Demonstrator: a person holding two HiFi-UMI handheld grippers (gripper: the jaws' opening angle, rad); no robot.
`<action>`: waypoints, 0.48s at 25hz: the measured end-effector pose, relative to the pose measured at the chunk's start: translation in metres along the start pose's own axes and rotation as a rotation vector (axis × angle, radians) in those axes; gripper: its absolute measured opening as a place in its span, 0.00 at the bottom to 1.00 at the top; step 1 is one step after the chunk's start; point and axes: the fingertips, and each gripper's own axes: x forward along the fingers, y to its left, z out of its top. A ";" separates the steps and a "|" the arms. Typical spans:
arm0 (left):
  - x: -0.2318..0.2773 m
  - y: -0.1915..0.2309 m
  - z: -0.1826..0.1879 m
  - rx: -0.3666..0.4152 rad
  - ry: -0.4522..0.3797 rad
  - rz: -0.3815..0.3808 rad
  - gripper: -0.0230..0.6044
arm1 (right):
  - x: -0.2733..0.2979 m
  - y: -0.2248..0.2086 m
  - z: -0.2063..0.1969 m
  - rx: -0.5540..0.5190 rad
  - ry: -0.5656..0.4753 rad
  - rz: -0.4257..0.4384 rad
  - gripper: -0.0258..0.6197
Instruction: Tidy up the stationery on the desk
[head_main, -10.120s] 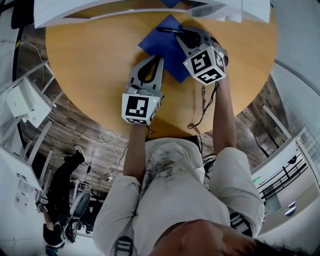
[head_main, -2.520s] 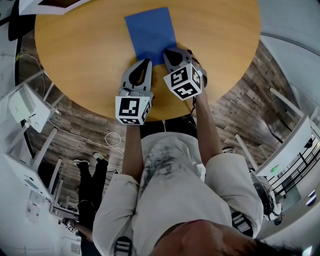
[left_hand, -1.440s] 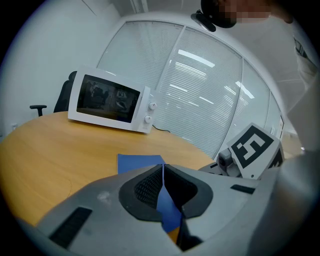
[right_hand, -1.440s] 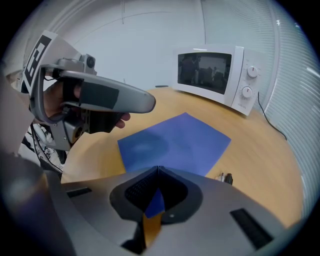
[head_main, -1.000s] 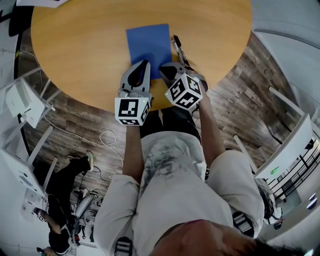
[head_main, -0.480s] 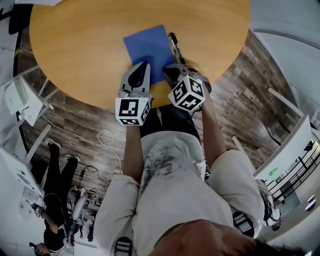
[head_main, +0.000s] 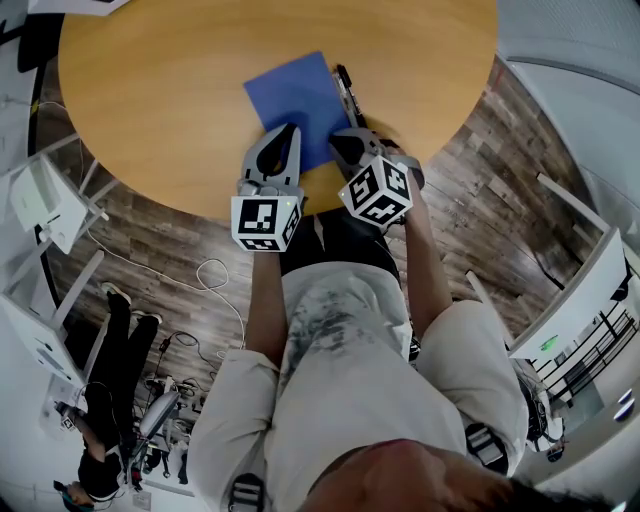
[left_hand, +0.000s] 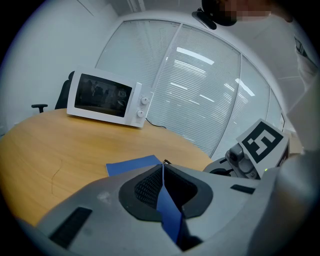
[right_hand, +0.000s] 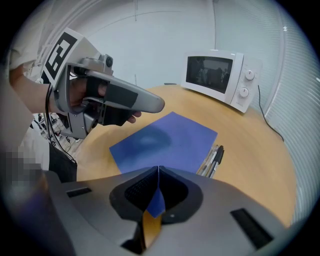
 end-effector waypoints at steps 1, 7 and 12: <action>0.000 0.000 0.001 0.002 0.000 -0.001 0.06 | -0.003 -0.002 0.002 0.007 -0.020 -0.011 0.14; -0.001 -0.006 0.006 0.015 -0.004 -0.006 0.06 | -0.034 -0.017 0.015 0.062 -0.164 -0.091 0.14; -0.005 -0.012 0.013 0.029 -0.015 -0.011 0.06 | -0.061 -0.032 0.025 0.085 -0.265 -0.159 0.14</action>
